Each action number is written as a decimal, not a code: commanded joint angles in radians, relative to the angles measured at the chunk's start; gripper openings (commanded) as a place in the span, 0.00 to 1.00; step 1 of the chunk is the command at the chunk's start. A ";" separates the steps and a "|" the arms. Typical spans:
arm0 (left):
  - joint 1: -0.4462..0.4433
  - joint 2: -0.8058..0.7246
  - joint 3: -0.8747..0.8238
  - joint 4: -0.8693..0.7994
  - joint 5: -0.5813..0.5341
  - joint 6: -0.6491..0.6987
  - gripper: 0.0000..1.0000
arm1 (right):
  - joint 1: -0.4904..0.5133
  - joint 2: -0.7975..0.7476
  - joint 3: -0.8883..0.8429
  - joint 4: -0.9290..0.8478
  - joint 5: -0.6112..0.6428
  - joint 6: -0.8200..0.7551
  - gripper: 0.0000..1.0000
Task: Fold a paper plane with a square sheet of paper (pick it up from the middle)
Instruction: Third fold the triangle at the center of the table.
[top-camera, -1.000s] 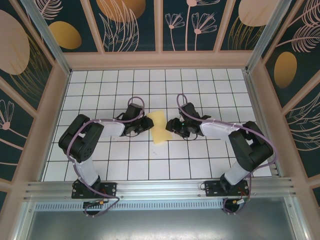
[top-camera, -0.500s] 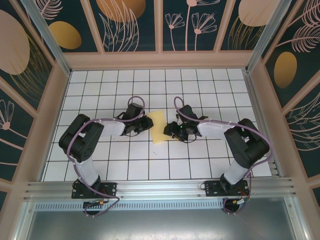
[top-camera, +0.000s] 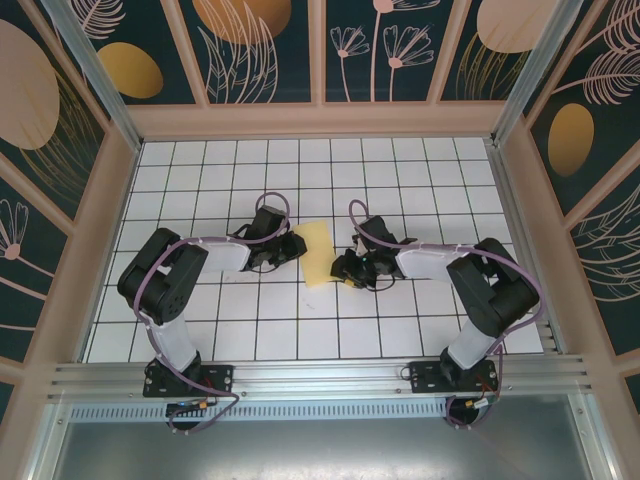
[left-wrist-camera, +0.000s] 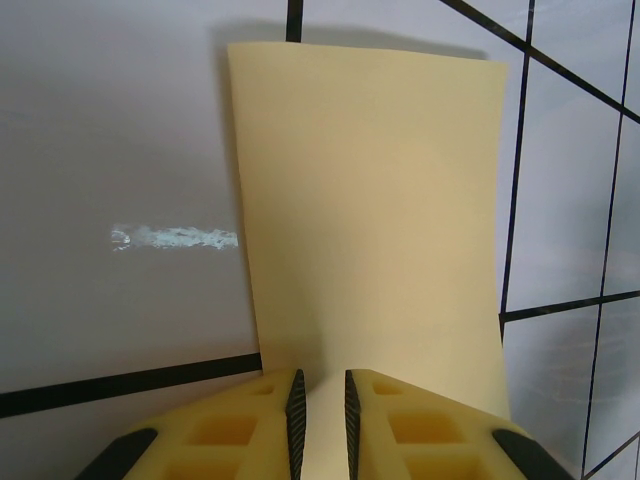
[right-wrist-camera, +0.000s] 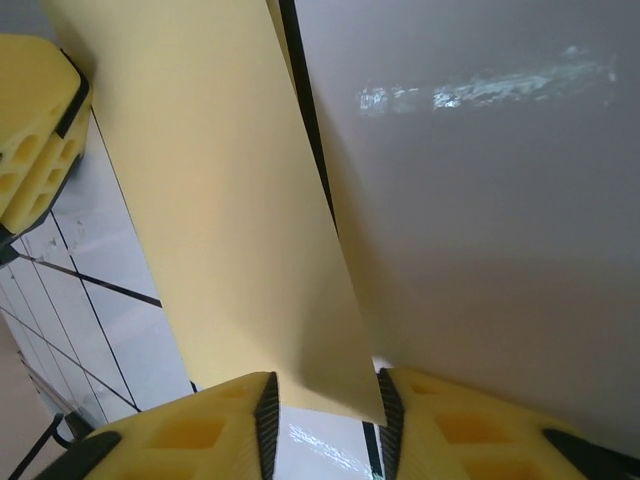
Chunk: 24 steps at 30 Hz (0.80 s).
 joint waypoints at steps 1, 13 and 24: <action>0.000 0.044 0.003 -0.051 -0.037 0.030 0.23 | 0.005 -0.051 -0.016 0.038 0.026 0.021 0.30; 0.000 0.043 0.014 -0.036 -0.008 0.046 0.23 | 0.001 -0.067 0.000 0.113 0.022 0.038 0.04; 0.000 0.053 0.037 -0.049 -0.002 0.073 0.21 | 0.026 0.051 0.102 0.215 -0.018 0.052 0.04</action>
